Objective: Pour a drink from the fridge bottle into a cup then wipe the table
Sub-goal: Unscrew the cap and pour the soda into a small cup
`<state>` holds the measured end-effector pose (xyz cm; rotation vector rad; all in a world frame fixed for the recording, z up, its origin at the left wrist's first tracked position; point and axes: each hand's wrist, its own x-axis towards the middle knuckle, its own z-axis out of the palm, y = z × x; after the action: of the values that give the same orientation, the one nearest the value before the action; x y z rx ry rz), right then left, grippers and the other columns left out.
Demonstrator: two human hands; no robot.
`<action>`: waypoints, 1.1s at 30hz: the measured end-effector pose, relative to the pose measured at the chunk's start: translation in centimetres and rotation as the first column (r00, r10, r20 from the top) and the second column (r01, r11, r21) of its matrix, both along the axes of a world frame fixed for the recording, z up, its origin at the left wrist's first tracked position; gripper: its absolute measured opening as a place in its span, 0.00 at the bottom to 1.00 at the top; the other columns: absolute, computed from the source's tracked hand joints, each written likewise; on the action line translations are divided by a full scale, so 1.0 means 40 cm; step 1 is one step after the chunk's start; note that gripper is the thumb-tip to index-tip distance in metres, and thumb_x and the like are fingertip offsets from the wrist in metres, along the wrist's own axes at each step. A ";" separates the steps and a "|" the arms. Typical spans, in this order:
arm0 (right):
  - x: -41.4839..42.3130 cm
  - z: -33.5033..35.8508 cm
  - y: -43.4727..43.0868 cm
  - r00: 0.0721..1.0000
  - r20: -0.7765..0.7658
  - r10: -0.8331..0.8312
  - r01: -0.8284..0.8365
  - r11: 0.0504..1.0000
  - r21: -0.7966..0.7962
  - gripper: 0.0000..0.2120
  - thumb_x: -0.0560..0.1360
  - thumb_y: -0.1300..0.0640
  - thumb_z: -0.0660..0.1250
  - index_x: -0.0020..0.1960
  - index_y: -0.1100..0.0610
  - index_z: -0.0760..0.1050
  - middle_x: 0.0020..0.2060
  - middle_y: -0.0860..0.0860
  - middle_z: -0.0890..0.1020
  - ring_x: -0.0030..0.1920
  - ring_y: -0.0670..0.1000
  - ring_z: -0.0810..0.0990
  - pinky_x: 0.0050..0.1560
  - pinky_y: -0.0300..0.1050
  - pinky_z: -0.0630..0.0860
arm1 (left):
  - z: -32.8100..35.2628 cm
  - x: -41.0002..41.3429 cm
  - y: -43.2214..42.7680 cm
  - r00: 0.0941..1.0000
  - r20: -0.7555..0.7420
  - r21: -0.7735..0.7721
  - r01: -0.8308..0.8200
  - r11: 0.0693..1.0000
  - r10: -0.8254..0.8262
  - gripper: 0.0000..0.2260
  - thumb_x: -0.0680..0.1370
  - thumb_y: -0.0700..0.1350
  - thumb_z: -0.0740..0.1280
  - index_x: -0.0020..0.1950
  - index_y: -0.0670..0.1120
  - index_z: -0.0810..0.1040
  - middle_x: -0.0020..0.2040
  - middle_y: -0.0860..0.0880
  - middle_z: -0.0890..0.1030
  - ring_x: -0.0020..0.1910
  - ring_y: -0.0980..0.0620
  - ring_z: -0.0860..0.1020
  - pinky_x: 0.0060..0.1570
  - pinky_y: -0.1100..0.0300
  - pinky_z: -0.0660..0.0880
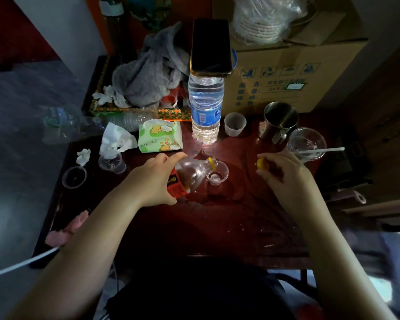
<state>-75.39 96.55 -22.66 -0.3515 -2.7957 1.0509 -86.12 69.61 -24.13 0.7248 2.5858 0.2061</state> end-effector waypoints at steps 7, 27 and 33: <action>0.004 -0.012 0.002 0.999 0.047 0.018 -0.020 0.999 0.039 0.16 0.73 0.55 0.70 0.61 0.53 0.76 0.51 0.46 0.75 0.45 0.46 0.75 0.47 0.39 0.72 | -0.002 -0.013 0.008 1.000 -0.015 -0.035 0.014 0.999 -0.014 0.49 0.63 0.54 0.76 0.75 0.61 0.50 0.60 0.53 0.68 0.61 0.51 0.69 0.45 0.55 0.75; 0.003 -0.016 0.017 0.999 0.041 0.022 -0.024 0.998 0.050 0.16 0.73 0.56 0.70 0.61 0.54 0.77 0.49 0.47 0.75 0.43 0.47 0.75 0.44 0.34 0.70 | 0.009 -0.028 0.026 0.999 -0.010 -0.121 0.033 0.992 -0.034 0.49 0.63 0.53 0.77 0.75 0.60 0.49 0.62 0.51 0.68 0.62 0.49 0.70 0.43 0.55 0.74; 0.003 -0.016 0.013 0.999 0.051 0.001 -0.004 0.999 0.048 0.16 0.73 0.56 0.70 0.61 0.54 0.76 0.49 0.48 0.75 0.42 0.48 0.75 0.45 0.38 0.71 | 0.013 -0.032 0.028 0.999 0.019 -0.152 0.042 0.987 -0.040 0.49 0.63 0.54 0.77 0.75 0.60 0.49 0.62 0.50 0.67 0.63 0.48 0.69 0.45 0.53 0.74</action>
<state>-75.27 97.09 -23.29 -0.3746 -2.8613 0.9876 -87.39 70.71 -23.62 0.7163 2.5352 0.0005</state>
